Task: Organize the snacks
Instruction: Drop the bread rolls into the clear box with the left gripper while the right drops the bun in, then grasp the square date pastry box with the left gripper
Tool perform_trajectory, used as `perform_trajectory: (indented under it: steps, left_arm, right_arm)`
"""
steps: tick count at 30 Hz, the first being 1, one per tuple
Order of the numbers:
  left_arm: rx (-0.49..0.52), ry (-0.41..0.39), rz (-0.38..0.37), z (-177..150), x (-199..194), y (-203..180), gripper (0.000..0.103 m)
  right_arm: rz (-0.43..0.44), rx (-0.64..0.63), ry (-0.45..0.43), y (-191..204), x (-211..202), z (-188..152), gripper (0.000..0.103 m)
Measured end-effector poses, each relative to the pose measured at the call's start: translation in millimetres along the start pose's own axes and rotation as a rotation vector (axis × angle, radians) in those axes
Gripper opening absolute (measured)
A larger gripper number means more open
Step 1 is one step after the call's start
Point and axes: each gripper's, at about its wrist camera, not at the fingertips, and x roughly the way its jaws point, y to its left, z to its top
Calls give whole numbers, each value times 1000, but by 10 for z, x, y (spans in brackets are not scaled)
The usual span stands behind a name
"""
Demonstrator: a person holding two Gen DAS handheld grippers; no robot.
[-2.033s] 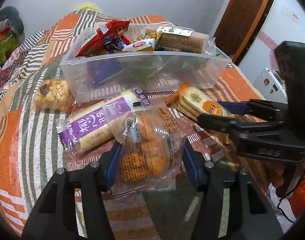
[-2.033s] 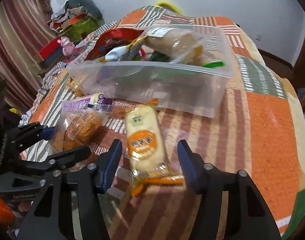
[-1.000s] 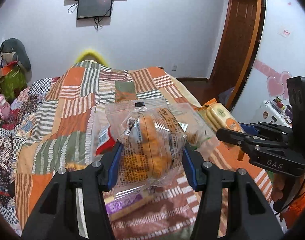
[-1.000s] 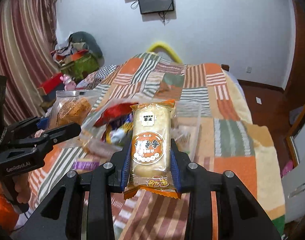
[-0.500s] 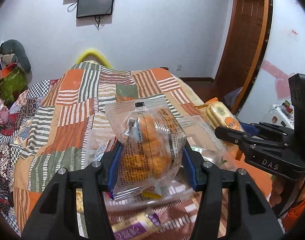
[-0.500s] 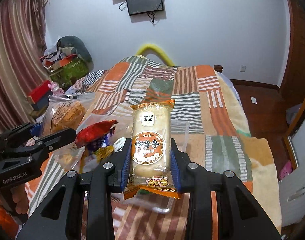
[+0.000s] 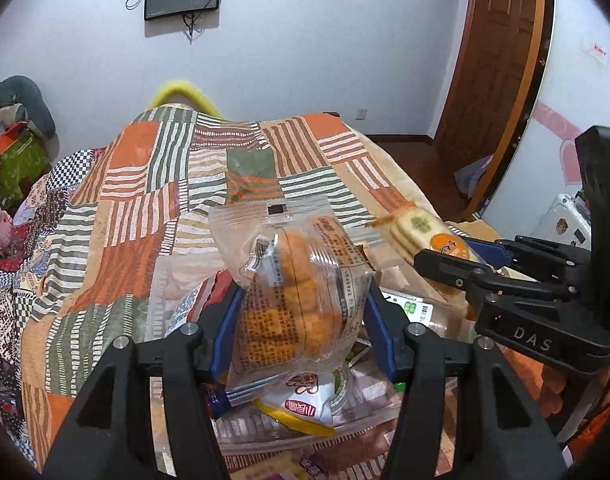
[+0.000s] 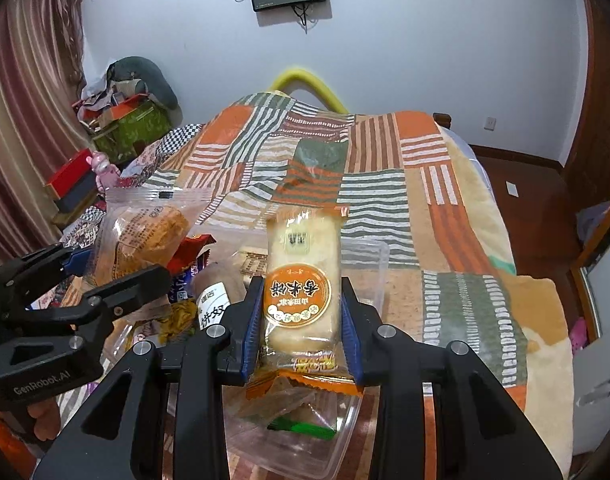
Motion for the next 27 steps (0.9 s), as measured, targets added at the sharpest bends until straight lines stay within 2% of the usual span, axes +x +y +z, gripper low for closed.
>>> perform_trajectory:
  steps: [4, 10, 13, 19, 27]
  left_arm:
    - [-10, 10, -22, 1, -34, 7, 60]
    - [-5, -48, -24, 37, -326, 15, 63]
    - [1, -80, -14, 37, -530, 44, 66]
    - [4, -109, 26, -66, -912, 254, 73]
    - [-29, -85, 133, -413, -1211, 785, 83]
  right_arm:
    - [-4, -16, 4, 18, -33, 0, 35]
    - [-1, -25, -23, 72, -192, 19, 47]
    - [12, -30, -45, 121, -337, 25, 48]
    - [43, -36, -89, 271, -576, -17, 56]
    - [96, -34, -65, 566, -630, -211, 57]
